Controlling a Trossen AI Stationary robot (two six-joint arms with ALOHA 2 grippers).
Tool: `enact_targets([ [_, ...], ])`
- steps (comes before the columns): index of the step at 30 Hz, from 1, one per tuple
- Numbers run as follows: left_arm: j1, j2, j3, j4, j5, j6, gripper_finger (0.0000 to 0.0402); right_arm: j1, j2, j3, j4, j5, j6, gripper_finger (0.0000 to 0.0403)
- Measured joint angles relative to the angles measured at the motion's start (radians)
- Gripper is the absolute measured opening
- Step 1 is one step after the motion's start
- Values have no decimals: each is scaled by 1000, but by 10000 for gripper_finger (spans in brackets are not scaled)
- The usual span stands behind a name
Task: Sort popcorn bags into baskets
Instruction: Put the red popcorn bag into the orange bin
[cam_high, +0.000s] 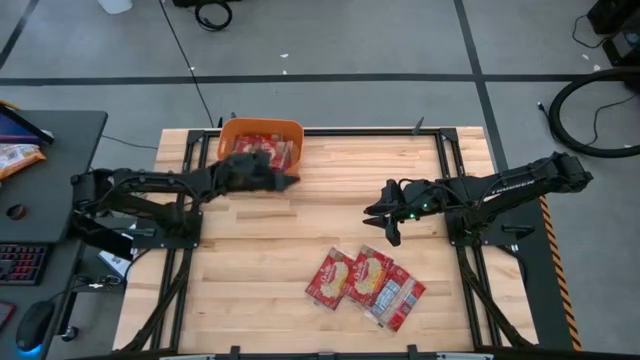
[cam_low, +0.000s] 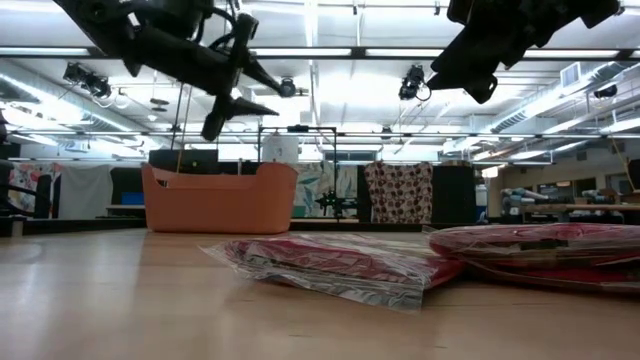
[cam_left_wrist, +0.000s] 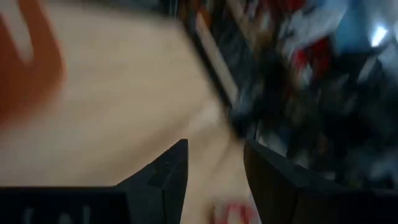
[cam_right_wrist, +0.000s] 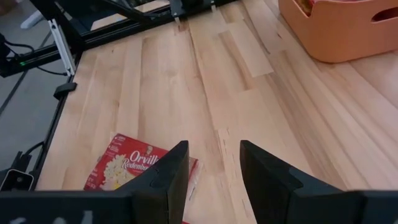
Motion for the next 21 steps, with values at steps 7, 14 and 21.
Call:
enact_targets([
  [7,-197,-1,-1,-96,4,-41,160,0,4,0,-2,-45,-16,148],
  [14,-338,-1,-1,-103,-61,-124,160,8,76,0,-20,-212,-95,148],
  [21,-444,73,0,-88,-88,-217,160,36,194,0,-21,-291,-99,148],
])
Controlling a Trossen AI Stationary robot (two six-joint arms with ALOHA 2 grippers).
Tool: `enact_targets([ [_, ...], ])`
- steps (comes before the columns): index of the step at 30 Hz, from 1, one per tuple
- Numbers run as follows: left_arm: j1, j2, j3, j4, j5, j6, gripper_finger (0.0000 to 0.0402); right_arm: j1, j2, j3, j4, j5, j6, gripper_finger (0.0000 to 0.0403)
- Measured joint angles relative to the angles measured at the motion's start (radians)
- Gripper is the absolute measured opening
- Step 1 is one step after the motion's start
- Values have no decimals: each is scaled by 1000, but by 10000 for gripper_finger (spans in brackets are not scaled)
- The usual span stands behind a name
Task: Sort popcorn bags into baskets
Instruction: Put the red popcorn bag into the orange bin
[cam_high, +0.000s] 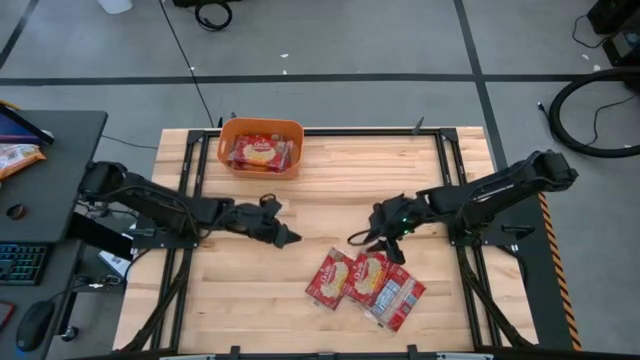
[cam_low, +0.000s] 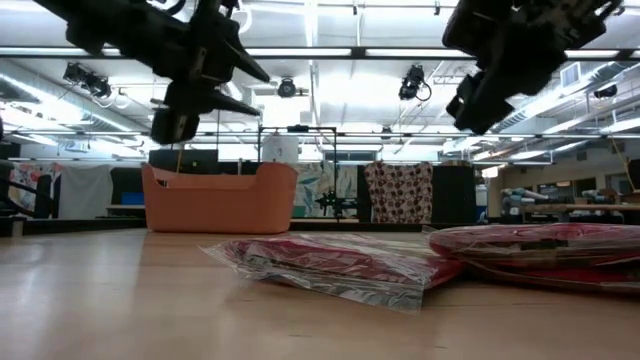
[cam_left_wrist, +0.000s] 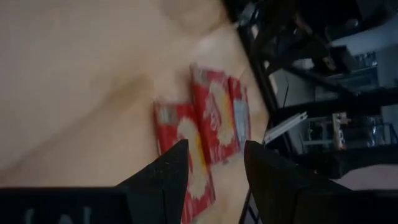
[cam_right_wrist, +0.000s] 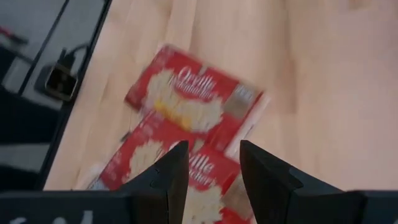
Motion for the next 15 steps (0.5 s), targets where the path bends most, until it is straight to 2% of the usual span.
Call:
enact_targets([
  [6,-60,116,7,108,-1,-91,160,46,71,0,-9,-46,3,148],
  [9,-77,180,50,103,-1,-107,160,72,86,0,-28,-61,2,148],
  [15,-83,305,157,106,-1,-95,160,139,81,0,-188,-77,-41,148],
])
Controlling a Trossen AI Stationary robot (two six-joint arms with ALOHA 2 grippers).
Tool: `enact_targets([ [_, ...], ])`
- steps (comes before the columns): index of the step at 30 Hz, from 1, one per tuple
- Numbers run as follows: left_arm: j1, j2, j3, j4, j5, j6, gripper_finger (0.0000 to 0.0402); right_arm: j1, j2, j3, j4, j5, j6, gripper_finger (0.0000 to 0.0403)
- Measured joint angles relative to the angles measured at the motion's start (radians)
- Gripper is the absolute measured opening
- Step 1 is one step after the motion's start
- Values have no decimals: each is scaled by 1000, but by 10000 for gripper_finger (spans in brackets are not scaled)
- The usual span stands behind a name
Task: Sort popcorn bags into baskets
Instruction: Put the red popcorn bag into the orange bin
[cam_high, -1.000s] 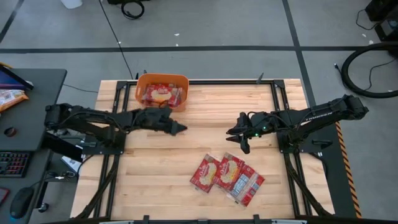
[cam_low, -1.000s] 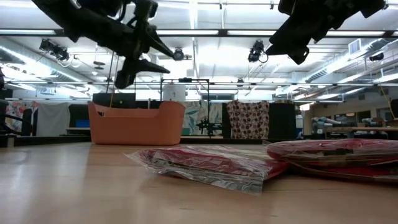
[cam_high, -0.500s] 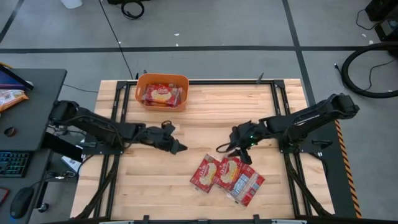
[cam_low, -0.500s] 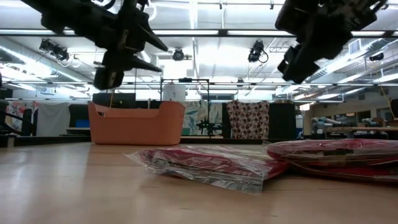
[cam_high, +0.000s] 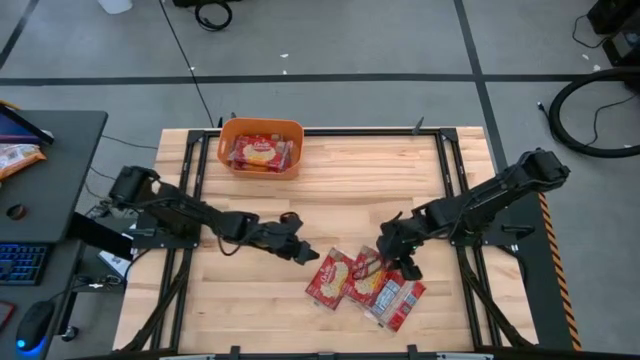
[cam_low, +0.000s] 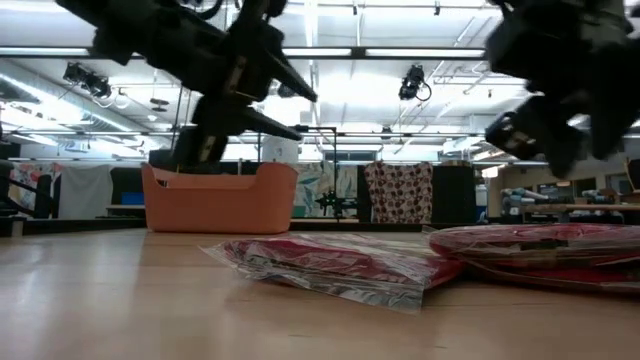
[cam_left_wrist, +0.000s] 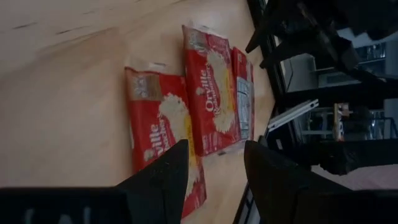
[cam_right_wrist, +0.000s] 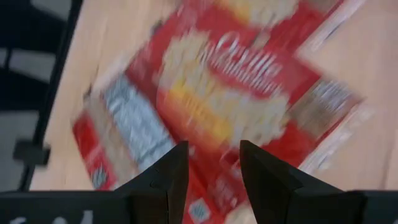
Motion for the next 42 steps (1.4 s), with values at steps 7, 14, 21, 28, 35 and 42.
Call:
enact_targets([
  [7,27,73,66,-4,6,4,160,75,21,0,-76,11,-74,148],
  [14,43,68,66,-9,57,4,160,80,87,0,-7,114,-105,148],
  [21,42,67,66,-4,61,4,160,84,92,0,-19,134,-77,146],
  [28,45,67,66,-20,61,11,160,180,55,0,-38,229,-219,126],
  [35,47,66,66,-31,61,7,160,249,97,0,112,273,-344,130],
  [42,47,66,65,-45,67,8,160,289,100,0,112,388,-356,158],
])
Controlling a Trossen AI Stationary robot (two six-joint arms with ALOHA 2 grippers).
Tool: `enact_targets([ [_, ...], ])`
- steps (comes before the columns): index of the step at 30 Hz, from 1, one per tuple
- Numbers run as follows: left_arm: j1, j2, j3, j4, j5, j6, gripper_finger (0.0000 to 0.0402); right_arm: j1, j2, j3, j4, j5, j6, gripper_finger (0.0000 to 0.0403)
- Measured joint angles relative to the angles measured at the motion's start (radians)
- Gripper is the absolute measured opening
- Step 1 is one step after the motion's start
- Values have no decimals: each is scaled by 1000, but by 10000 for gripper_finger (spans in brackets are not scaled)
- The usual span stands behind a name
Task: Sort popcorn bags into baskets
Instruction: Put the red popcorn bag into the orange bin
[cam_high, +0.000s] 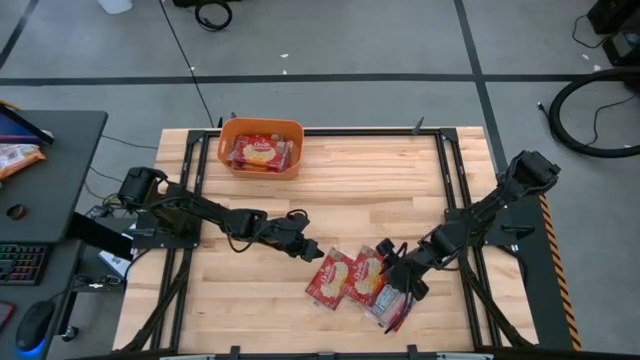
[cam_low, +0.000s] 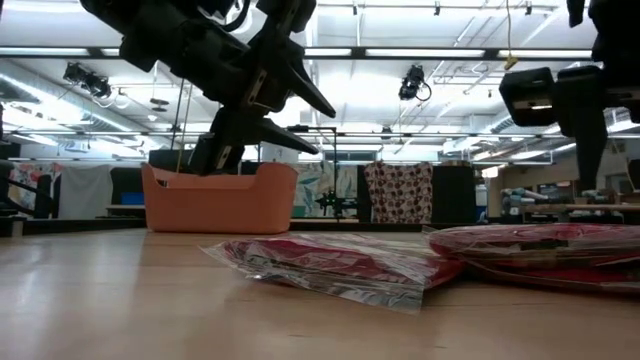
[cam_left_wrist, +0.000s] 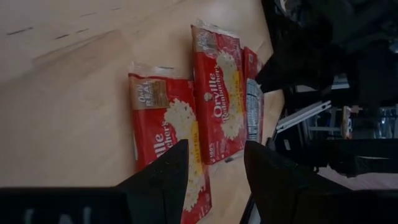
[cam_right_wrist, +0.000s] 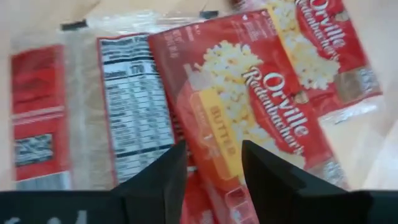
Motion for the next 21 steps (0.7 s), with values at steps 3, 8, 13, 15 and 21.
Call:
enact_targets([
  [3,0,0,0,-2,0,3,160,9,20,0,7,21,-47,165],
  [8,0,0,0,-4,0,7,160,13,95,0,38,27,-74,165],
  [13,0,0,0,-8,0,7,160,13,159,2,89,73,-67,164],
  [15,-1,0,0,-8,0,7,160,13,174,3,113,87,-66,163],
  [21,0,0,0,-8,0,7,160,10,173,2,119,119,-67,119],
])
